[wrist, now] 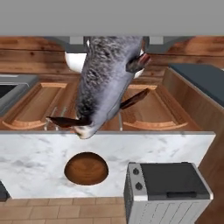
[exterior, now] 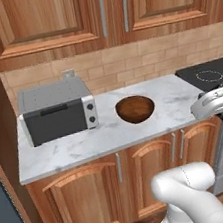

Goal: Take the broccoli, fish, and peach from the freezer and place them in the bowl on the counter.

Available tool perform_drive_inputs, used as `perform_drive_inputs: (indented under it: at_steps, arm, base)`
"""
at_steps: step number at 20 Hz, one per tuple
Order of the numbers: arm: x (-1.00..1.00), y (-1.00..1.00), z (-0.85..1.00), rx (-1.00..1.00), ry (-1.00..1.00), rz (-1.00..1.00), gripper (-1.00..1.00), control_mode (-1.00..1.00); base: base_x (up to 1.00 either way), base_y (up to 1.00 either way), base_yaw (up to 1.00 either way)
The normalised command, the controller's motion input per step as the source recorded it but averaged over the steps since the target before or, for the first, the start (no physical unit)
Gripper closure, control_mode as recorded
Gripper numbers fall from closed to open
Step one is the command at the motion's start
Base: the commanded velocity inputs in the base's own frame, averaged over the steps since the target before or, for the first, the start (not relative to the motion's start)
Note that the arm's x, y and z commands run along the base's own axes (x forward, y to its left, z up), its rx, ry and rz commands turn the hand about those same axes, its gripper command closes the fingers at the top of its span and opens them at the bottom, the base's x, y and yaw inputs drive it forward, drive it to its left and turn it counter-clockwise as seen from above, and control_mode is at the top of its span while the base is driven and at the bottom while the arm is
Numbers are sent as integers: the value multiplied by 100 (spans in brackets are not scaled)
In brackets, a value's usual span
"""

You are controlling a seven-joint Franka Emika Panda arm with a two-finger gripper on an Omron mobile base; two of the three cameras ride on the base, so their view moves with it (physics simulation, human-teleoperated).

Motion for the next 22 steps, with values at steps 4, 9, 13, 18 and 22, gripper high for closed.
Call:
perform_drive_inputs:
  at_steps: [4,9,13,18,22]
  arm:
    - [0,0,0,0,0,0,100,100]
    - [0,0,0,0,0,0,100,100]
    - [0,0,0,0,0,0,100,100]
    - [0,0,0,0,0,0,100,100]
    - [0,0,0,0,0,0,100,100]
  base:
    - [50,-26,10]
    - [64,-28,11]
    - [53,-47,6]
    - [38,-50,0]
    - [35,-9,0]
